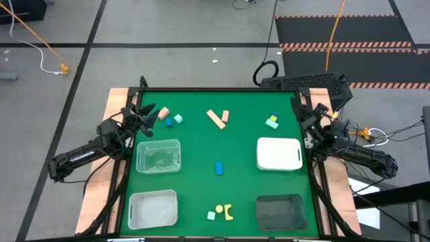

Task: Sort & place blocks by color
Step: Put the top right blue block into the white bin

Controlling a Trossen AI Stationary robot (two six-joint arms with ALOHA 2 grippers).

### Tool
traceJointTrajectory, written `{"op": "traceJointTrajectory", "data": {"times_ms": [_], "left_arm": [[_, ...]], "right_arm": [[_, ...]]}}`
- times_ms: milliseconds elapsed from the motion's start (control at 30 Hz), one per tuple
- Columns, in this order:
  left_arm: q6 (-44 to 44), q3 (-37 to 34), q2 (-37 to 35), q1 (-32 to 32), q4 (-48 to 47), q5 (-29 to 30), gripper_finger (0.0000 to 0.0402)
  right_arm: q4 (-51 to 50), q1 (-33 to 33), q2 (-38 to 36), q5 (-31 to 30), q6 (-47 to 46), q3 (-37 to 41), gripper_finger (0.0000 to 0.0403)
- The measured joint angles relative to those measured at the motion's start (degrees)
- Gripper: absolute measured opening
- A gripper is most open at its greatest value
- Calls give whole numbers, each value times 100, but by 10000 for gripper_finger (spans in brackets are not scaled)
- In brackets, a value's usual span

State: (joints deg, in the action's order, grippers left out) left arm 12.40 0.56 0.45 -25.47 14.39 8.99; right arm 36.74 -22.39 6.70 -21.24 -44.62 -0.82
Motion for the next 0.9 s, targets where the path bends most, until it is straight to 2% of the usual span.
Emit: {"op": "traceJointTrajectory", "data": {"times_ms": [167,733,900], "left_arm": [[0,0,0,0,0,-2,225],[0,0,0,0,0,0,225],[0,2,0,0,0,-2,225]], "right_arm": [[201,-2,2,-1047,-562,0,180],[141,0,34,-957,-504,0,180],[259,0,35,-859,-191,-144,180]]}}
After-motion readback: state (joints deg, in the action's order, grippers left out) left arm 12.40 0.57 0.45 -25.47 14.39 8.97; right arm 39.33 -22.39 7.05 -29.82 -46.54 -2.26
